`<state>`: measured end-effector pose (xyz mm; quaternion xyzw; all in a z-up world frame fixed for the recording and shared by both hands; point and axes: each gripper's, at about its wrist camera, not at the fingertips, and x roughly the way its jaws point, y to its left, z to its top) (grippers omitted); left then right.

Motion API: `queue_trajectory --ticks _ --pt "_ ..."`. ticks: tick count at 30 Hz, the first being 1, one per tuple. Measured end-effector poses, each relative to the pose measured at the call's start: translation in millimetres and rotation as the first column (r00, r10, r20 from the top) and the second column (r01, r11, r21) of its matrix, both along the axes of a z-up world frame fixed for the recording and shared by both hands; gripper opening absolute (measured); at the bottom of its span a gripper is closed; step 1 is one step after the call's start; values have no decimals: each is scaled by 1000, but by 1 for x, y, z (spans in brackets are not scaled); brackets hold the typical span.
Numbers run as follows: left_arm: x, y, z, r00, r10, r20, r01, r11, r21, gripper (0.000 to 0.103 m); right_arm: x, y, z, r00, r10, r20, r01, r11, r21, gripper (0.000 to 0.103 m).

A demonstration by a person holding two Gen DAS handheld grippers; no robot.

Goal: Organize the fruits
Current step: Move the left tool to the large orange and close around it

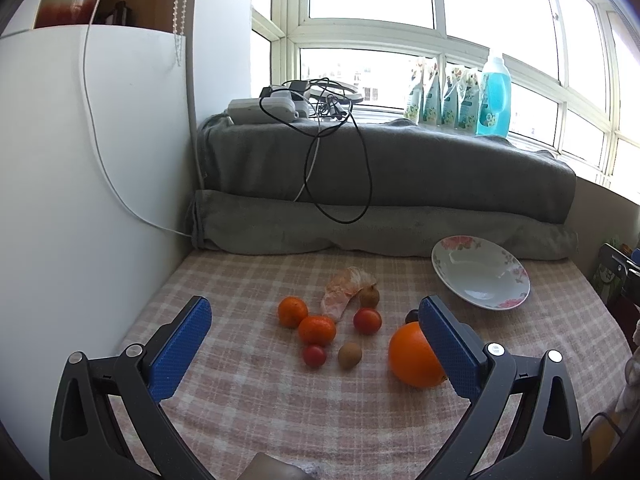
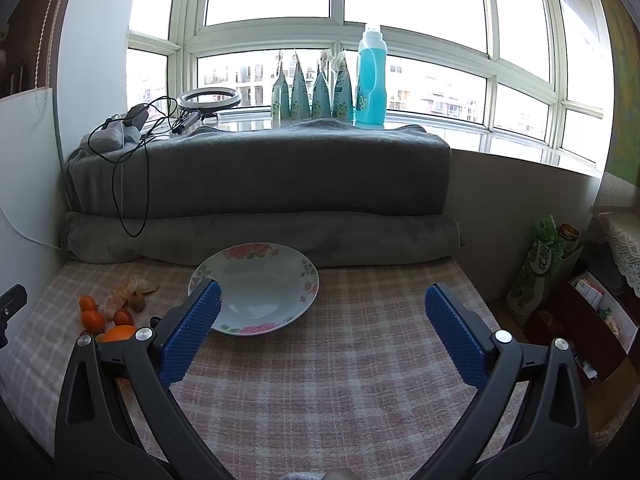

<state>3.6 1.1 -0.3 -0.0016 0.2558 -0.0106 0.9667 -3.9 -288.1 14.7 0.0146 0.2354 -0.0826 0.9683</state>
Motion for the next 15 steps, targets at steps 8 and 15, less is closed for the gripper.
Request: queue_trajectory --ticks 8,15 --pt "6 7 -13 998 -18 -59 16 999 -38 103 16 1 -10 991 119 -56 -114 989 90 103" --pt "13 9 -30 987 -113 -117 97 986 -138 103 43 3 -32 957 244 -157 -209 955 209 103"
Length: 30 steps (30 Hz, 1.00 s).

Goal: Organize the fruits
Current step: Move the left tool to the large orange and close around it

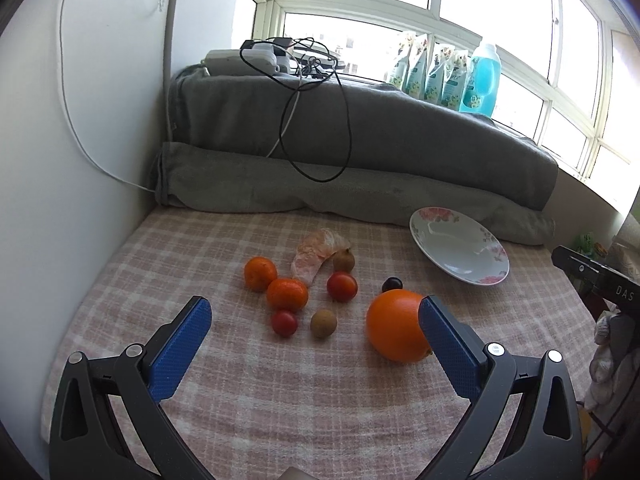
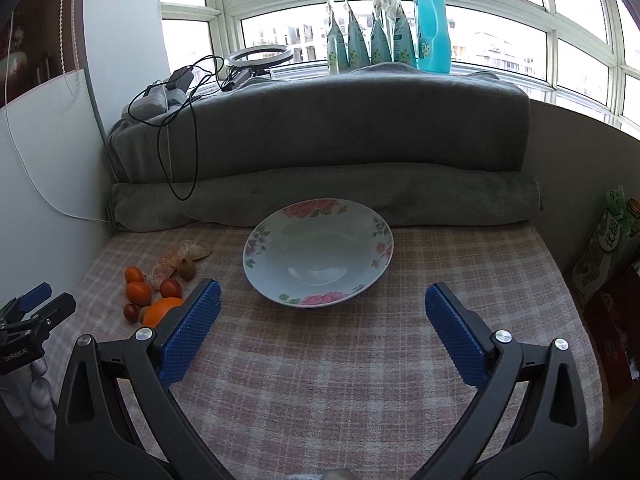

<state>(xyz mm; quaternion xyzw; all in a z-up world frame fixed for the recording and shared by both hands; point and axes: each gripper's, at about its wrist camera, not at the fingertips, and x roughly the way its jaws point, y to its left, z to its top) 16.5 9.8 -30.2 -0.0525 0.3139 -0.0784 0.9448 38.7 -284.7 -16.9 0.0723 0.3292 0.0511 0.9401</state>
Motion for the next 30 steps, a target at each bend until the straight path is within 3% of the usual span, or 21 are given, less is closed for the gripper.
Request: queue_trajectory --ticks 4,11,16,20,25,30 --pt "5 -5 -10 998 -48 -34 47 998 -28 94 20 3 -18 994 68 -88 -60 995 83 103" --pt "15 -13 -26 982 -137 -129 121 984 -129 83 41 23 -37 965 194 -177 -171 976 137 100" --pt "20 -21 -35 966 -197 -169 168 970 -175 76 54 39 -47 929 283 -240 -238 951 199 89" --pt "24 -27 -39 954 -230 -191 194 962 -192 68 64 51 -55 895 347 -279 -277 925 261 87" --pt "30 -29 -44 939 -266 -219 215 948 -234 66 74 62 -64 849 425 -314 -293 873 389 82" --pt "36 -35 -49 929 -281 -240 224 945 -238 64 81 76 -64 827 457 -326 -311 857 411 82"
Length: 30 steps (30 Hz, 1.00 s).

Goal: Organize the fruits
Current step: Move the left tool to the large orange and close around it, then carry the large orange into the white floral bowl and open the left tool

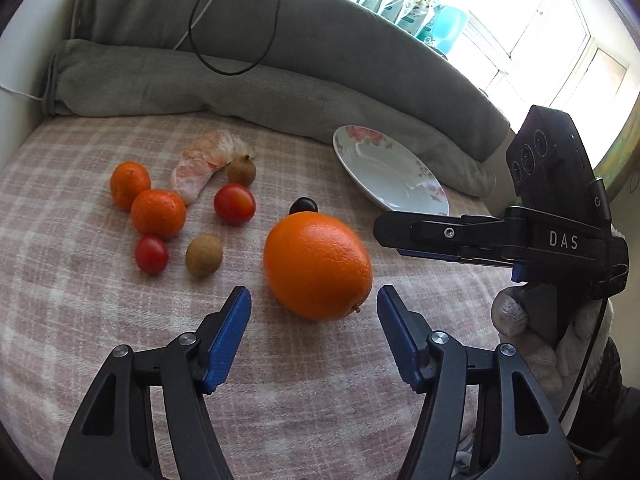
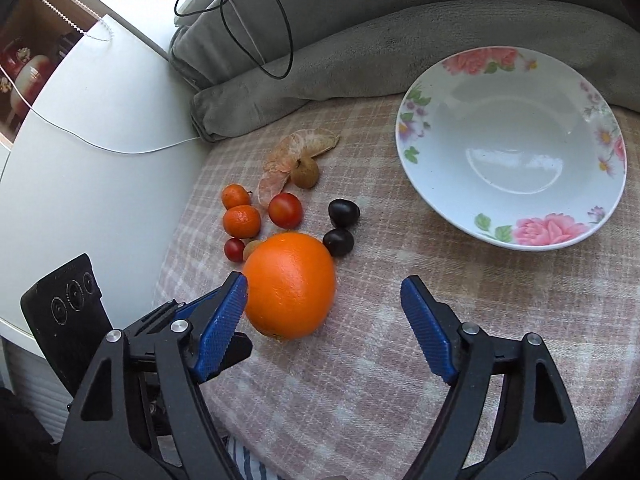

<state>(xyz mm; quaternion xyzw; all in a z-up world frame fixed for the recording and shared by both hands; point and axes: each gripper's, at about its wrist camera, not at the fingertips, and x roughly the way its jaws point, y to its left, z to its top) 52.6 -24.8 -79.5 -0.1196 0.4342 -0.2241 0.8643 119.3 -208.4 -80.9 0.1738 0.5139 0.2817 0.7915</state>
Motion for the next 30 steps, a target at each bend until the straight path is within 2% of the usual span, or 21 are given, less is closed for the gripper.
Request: queue_trajectory --ticks 11,13,16,25,30 --pt "13 -10 -7 1000 -17 -17 17 1000 -6 64 13 21 -10 997 43 -63 -43 999 5 80" --pt "13 -9 -8 999 -24 -21 24 1000 -10 59 13 23 -12 996 53 -75 -52 999 13 76" --pt "13 -9 -11 999 -34 -28 34 999 -18 54 14 25 -15 994 62 -88 -60 998 21 76" --pt "15 -7 -12 999 -40 -26 40 999 -21 55 15 31 -22 989 92 -114 -88 995 41 68" --pt "15 -11 -12 999 -43 -18 43 999 1 55 14 30 -20 990 89 -109 -85 996 37 68"
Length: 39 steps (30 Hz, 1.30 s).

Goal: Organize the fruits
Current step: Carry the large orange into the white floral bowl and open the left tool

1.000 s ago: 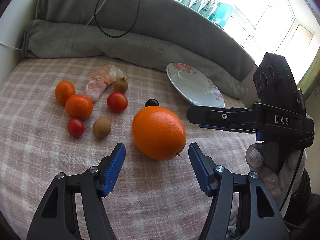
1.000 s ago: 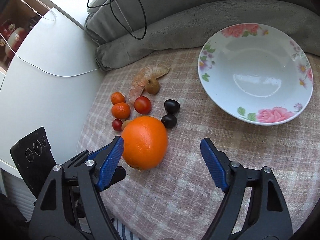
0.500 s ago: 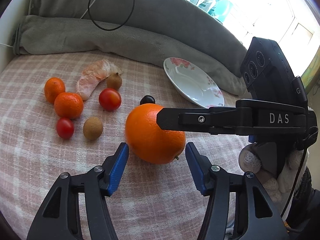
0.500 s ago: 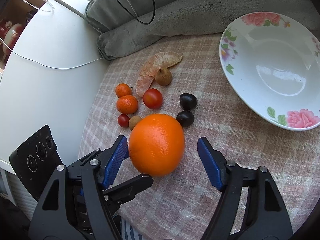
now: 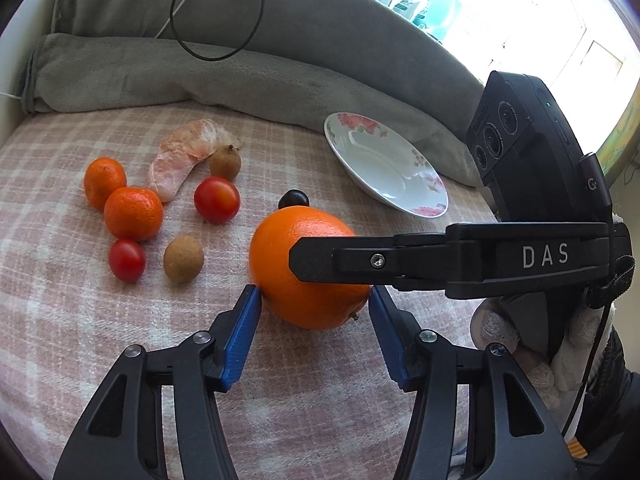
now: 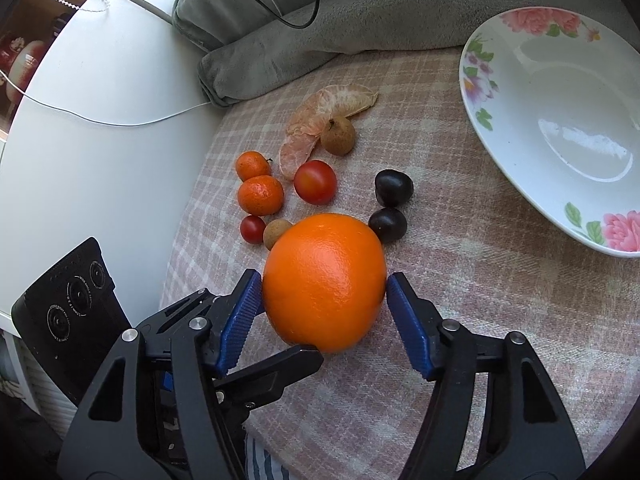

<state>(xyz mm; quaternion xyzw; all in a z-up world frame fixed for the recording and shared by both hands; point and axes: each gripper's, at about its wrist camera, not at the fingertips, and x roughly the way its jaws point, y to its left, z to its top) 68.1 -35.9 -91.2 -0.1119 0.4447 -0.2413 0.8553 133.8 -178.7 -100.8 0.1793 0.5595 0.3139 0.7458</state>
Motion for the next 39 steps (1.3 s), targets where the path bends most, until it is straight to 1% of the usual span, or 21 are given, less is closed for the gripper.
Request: queue_trajectory --ticks 3,11,19,25,34,39 --pt "-2 -8 3 1000 1 6 -1 1000 17 55 0 1 0 1000 -8 4 8 1000 -2 68" --pt "-2 -23 13 1000 -9 26 8 1000 21 55 -3 -12 9 999 -26 32 26 1000 3 68" --pt "17 -49 28 996 -48 72 46 999 29 55 3 -37 27 994 -73 84 72 997 11 67" --pt "35 -72 36 991 -79 108 75 997 36 55 14 -63 37 986 -123 109 121 992 22 67" --pt "63 -108 36 988 -112 109 107 993 51 55 37 -97 32 978 -184 98 181 983 36 68" --pt "66 -115 35 987 -129 99 123 991 59 55 45 -111 27 977 -196 87 193 980 37 67"
